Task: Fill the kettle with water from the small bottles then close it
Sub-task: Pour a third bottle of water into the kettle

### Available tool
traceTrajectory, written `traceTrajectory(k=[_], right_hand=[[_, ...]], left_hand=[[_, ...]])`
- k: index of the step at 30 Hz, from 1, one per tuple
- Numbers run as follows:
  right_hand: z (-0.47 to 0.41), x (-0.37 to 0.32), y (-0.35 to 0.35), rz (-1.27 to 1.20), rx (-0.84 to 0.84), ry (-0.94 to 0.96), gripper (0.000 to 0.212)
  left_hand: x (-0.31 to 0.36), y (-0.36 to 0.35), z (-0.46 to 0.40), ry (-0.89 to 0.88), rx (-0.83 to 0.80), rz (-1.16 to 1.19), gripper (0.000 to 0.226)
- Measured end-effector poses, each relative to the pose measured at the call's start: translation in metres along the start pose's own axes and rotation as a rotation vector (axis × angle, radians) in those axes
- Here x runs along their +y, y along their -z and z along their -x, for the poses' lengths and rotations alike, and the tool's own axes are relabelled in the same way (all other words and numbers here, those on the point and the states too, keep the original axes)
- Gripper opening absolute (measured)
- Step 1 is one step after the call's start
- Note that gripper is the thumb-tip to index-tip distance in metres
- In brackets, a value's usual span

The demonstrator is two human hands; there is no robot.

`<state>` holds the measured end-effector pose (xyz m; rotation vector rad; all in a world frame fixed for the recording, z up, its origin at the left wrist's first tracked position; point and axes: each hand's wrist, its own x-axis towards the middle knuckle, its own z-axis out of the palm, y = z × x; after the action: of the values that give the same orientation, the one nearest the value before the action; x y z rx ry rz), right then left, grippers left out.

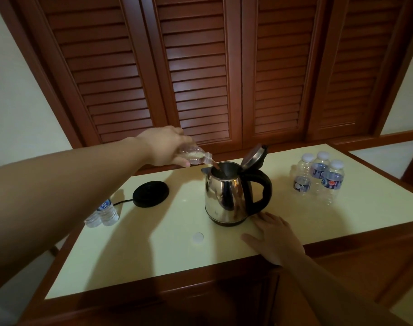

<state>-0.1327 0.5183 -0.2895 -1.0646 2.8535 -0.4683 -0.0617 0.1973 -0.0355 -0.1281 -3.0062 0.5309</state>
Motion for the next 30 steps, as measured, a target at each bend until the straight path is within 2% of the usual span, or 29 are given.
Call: traceTrajectory(k=[6,14,23,26,30], right_hand=[[0.001,-0.001,0.001,0.007,0.006,0.002,0.082],[0.001,-0.001,0.000,-0.017,0.013,-0.007,0.082],[-0.001,0.000,-0.002,0.003,0.014,-0.007,0.083],[-0.001,0.002,-0.003,-0.006,0.004,-0.011,0.084],[0.000,0.002,-0.004,0.007,0.019,-0.013,0.084]], left_hand=[[0.004,0.009,-0.005,-0.029,-0.005,-0.042,0.068],[0.013,0.030,-0.013,-0.135,-0.013,-0.289,0.071],[0.027,0.031,-0.019,-0.161,0.074,-0.393,0.073],[0.032,0.020,-0.014,-0.096,0.110,-0.323,0.070],[0.040,-0.005,0.000,0.114,0.161,-0.002,0.069]])
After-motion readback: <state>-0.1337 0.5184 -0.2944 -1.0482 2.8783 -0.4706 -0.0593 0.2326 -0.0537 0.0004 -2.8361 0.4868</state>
